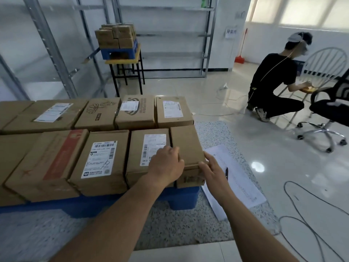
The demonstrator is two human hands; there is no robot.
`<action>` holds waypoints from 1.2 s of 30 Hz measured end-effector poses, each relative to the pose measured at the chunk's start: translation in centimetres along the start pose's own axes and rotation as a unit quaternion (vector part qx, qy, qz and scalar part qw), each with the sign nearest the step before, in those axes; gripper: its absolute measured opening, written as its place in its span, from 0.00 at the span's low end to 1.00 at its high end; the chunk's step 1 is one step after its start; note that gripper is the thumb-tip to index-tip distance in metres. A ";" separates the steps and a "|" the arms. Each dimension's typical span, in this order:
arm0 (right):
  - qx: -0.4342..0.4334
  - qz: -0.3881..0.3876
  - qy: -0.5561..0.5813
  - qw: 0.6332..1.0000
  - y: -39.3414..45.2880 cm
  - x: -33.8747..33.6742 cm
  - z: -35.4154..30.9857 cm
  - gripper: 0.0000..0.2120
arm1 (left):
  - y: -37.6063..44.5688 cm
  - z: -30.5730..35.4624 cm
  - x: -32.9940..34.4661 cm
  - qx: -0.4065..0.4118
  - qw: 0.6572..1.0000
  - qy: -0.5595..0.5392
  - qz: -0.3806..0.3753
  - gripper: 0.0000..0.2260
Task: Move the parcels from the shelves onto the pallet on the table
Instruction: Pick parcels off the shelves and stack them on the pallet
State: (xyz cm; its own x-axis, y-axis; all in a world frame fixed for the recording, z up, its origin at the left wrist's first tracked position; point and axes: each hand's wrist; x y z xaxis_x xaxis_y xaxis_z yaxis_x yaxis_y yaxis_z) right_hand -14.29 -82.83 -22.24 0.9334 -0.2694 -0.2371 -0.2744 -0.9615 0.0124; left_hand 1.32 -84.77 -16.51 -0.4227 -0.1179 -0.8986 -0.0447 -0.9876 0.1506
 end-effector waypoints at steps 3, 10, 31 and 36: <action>0.018 -0.019 0.010 1.000 0.4 0.4 0.1 0.19 | 0.3 -1.8 0.3 0.002 0.998 0.055 -0.008 0.24; 0.044 -0.060 0.028 0.997 1.8 0.9 -0.2 0.22 | 0.7 -4.1 0.4 0.043 0.995 0.091 -0.007 0.22; 0.069 -0.074 -0.021 0.995 2.3 1.5 0.4 0.25 | 0.0 -6.4 -1.5 0.037 0.998 -0.044 0.019 0.21; -0.038 0.062 -0.192 0.979 1.8 2.6 -2.5 0.33 | -1.3 -9.6 -4.5 0.027 0.992 -0.058 0.106 0.20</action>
State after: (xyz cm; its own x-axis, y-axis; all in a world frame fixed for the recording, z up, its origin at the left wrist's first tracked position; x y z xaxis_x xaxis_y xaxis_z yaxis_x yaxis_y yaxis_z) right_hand -11.76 -85.43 -20.40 0.7338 -0.3587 -0.5769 -0.3486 -0.9277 0.1334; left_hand 11.95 -83.91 -16.59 -0.5285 -0.3062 -0.7918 0.0089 -0.9347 0.3554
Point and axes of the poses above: each hand's wrist, its own y-axis towards the middle knuckle, its own x-axis out of the palm, z = x × y, and after that the axes turned 14 degrees about z, right-handed
